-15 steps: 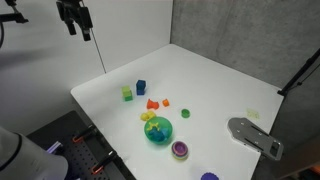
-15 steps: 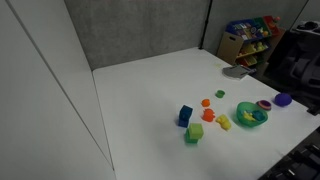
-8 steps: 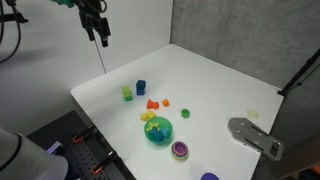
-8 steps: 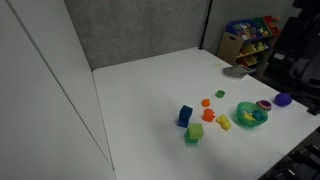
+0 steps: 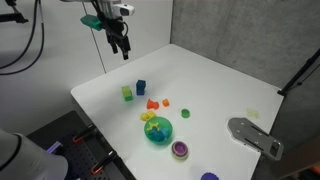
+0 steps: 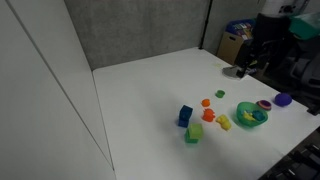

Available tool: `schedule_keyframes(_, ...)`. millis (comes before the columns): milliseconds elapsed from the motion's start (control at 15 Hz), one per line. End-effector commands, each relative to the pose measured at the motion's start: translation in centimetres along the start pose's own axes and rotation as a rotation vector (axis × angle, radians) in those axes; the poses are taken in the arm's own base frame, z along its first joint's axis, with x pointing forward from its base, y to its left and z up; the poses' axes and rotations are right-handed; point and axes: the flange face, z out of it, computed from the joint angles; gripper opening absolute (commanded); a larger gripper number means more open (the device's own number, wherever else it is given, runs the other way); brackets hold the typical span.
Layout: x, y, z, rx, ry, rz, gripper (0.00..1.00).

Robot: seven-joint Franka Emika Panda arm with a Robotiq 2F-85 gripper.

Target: Pick up the orange bowl and put it into the green small empty bowl

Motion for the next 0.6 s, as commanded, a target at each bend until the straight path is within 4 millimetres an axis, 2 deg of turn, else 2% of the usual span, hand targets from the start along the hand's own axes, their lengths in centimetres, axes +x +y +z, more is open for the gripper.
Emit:
schedule_keyframes(0, 3.1, 0.2, 3.1, -0.026, 0.026, 0.083, 1.0)
schedule_keyframes(400, 7.2, 2.3, 10.1, -0.073, -0.017, 0.242, 1.0)
schedule_keyframes(533, 8.1, 3.1, 11.7, -0.097, -0.035, 0.275, 1.0)
